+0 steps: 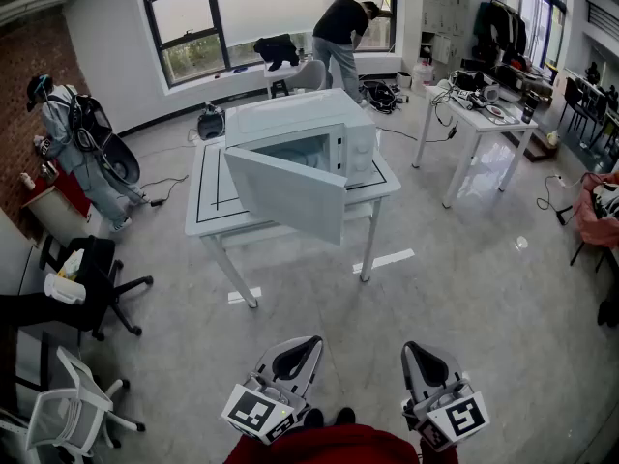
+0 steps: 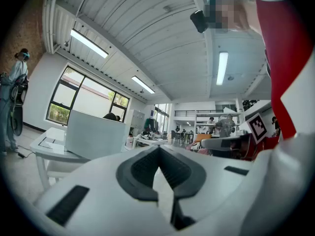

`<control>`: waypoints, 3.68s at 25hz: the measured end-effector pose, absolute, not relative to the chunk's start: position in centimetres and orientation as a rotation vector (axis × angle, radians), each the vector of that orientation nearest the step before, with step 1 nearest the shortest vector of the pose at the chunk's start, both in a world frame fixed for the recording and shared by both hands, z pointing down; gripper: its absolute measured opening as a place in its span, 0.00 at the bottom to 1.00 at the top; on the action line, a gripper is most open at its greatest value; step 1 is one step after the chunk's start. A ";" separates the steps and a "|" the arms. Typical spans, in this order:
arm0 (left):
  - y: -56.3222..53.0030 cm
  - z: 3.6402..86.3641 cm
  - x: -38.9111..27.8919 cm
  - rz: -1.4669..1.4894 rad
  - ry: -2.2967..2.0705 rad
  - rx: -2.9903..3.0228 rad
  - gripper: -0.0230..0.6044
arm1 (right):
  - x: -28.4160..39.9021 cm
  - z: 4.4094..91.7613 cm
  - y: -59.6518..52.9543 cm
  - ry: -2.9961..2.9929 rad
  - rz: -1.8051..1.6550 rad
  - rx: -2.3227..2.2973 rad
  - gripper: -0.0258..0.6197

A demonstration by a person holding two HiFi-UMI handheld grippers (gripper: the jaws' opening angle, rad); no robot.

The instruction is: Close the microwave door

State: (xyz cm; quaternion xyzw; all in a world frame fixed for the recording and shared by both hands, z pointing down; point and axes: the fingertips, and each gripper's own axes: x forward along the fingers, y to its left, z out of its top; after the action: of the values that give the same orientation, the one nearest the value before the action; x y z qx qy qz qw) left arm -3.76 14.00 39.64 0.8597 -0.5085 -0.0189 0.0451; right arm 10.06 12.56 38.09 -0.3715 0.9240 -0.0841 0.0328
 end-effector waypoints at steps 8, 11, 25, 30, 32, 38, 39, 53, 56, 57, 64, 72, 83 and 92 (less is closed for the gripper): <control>14.1 39.5 -3.6 -0.042 -1.550 2.634 0.05 | 10.8 39.7 12.6 2.880 -0.239 -1.183 0.06; 14.2 39.6 -3.8 -0.041 -1.549 2.631 0.05 | 10.3 38.8 12.7 2.851 -0.236 -1.166 0.06; 14.7 40.3 -4.1 -0.035 -1.536 2.616 0.05 | 9.7 39.3 13.3 2.864 -0.333 -1.145 0.06; 14.6 40.5 -3.9 -0.024 -1.524 2.612 0.05 | 10.1 40.3 13.2 2.877 -0.345 -1.155 0.06; 14.6 40.7 -3.8 -0.016 -1.519 2.611 0.05 | 10.0 39.9 13.1 2.861 -0.353 -1.150 0.06; 14.3 41.0 -3.5 0.000 -1.515 2.607 0.05 | 10.5 40.1 12.7 2.854 -0.362 -1.157 0.06; 14.2 41.1 -3.4 0.002 -1.514 2.607 0.05 | 10.5 40.0 12.5 2.853 -0.365 -1.160 0.06; 11.2 39.3 -2.7 -0.006 -1.613 2.618 0.05 | 13.2 39.4 10.9 2.813 -0.353 -1.163 0.06; 10.8 38.5 -2.4 -0.009 -1.651 2.621 0.05 | 14.3 39.5 10.9 2.807 -0.363 -1.161 0.06; 10.8 38.4 -2.2 -0.003 -1.655 2.625 0.05 | 14.6 39.5 10.9 2.809 -0.356 -1.159 0.06; 10.9 38.1 -1.0 0.023 -1.680 2.634 0.05 | 16.3 39.4 10.6 2.801 -0.309 -1.167 0.06; 9.7 38.1 -0.9 0.006 -1.701 2.609 0.05 | 16.4 39.4 9.5 2.777 -0.311 -1.140 0.06; 4.0 39.2 -3.8 0.025 -1.720 2.598 0.05 | 14.5 41.7 4.8 2.863 -0.335 -1.205 0.06; -3.6 39.8 -6.8 0.001 -1.710 2.549 0.05 | 12.4 41.7 -2.4 2.868 -0.368 -1.225 0.06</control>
State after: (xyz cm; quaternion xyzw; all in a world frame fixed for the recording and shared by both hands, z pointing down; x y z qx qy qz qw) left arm -6.75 -3.56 39.80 0.8298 -0.5569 0.0004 0.0361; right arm 12.36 -2.37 41.69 -0.3900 0.9133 -0.1173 0.0009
